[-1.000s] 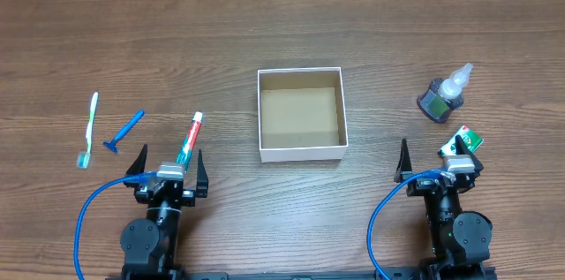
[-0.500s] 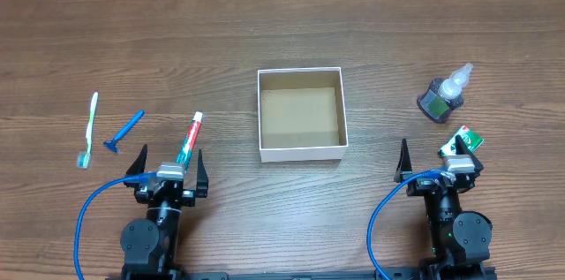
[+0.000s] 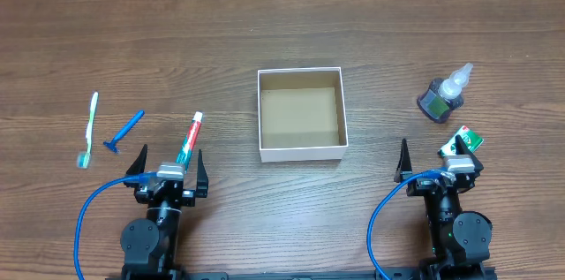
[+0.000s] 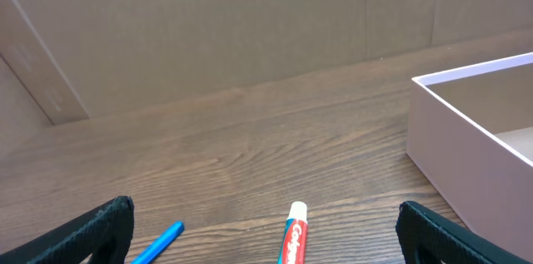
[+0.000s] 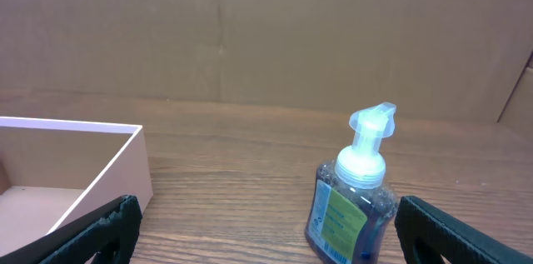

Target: Pack container

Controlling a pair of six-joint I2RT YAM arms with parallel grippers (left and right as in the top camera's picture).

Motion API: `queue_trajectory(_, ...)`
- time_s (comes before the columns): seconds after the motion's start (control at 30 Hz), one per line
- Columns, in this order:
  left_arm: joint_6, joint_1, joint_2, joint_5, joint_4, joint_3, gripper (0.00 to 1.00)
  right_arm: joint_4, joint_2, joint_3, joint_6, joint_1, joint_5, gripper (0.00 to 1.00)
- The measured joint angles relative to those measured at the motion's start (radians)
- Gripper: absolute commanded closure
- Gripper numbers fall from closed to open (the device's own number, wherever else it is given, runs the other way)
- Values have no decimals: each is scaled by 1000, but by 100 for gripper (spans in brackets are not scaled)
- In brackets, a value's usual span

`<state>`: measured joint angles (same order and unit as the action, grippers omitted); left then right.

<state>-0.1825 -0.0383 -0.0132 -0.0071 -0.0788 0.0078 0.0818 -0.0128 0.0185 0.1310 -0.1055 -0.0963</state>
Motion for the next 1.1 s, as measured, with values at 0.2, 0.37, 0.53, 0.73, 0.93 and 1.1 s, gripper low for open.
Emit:
queue_trajectory(0.2, 0, 0, 0, 0, 0, 0, 0, 0, 0, 0, 0, 0, 0, 0)
queue_trajectory(0.37, 0, 0, 0, 0, 0, 0, 0, 0, 0, 0, 0, 0, 0, 0)
queue_trajectory(0.53, 0, 0, 0, 0, 0, 0, 0, 0, 0, 0, 0, 0, 0, 0)
queue_trajectory(0.73, 26, 0, 0, 3, 0, 0, 0, 1, 0, 0, -28, 0, 30, 0)
queue_trajectory(0.93, 153, 0, 0, 55, 3, 1, 0, 27, 0, 0, -156, 0, 75, 0)
queue_trajectory(1.1, 186, 0, 0, 95, -77, 59, 0, 118, -15, 44, -195, 0, 85, 0)
